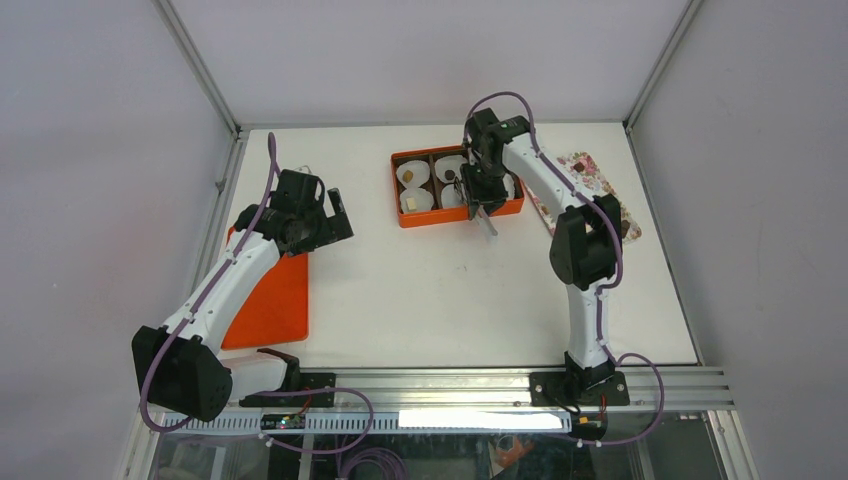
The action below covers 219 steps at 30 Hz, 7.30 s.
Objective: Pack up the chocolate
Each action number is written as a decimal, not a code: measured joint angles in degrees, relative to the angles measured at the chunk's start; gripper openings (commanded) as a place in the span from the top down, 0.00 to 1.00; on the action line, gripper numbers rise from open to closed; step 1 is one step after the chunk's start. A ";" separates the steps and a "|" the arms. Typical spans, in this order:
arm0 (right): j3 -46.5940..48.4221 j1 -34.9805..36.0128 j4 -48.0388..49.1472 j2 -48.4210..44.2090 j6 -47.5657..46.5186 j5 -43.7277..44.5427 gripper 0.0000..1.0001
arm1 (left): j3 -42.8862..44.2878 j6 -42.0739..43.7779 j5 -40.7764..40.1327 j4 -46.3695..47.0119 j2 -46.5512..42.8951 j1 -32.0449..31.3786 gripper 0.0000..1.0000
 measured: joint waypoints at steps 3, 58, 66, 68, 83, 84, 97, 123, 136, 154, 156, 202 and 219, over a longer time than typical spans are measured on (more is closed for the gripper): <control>0.94 -0.50 -0.52 -0.24 -0.02 0.70 0.62 | 0.00 0.00 0.00 -0.02 -0.02 0.00 0.01; 13.03 -32.04 -0.66 17.25 1.16 7.15 0.57 | 6.62 2.97 2.19 0.26 14.40 3.02 0.01; 19.39 -31.41 -1.07 20.37 1.84 7.10 0.59 | 7.54 3.32 2.56 0.28 15.10 3.76 0.01; 19.85 -31.32 -1.07 20.63 2.03 7.13 0.63 | 7.61 3.48 2.62 0.26 15.15 3.78 0.01; 17.33 -31.32 -0.90 19.82 3.06 4.81 1.00 | 7.67 4.35 3.17 0.26 15.93 4.17 0.01; 16.65 -31.32 -0.81 19.52 3.04 4.68 1.00 | 7.67 4.37 3.17 0.26 15.93 4.46 0.01; 1.36 -31.32 0.22 5.35 2.14 3.76 1.00 | 7.63 4.50 3.63 0.31 15.61 4.52 0.01; 16.63 -11.52 -3.06 7.65 2.38 -0.39 1.00 | 5.35 4.48 4.61 0.04 9.99 4.52 0.01; 17.14 -9.88 -3.65 13.14 2.67 0.90 0.94 | 5.25 4.46 4.52 -0.02 9.53 4.52 0.01; 18.23 -9.75 -3.17 15.91 3.30 2.67 0.70 | 5.27 4.48 3.02 -0.04 9.53 4.90 0.01; 18.23 -9.75 -3.17 15.91 3.30 2.64 0.66 | 5.27 4.48 3.02 -0.04 9.53 4.90 0.01; -21.35 -27.91 0.33 -28.85 2.99 3.85 0.65 | 5.81 4.07 3.21 -1.22 7.89 4.90 0.01; -32.65 -29.35 2.51 -27.06 4.79 -0.20 0.62 | 5.31 4.09 3.61 -0.83 7.93 4.90 0.01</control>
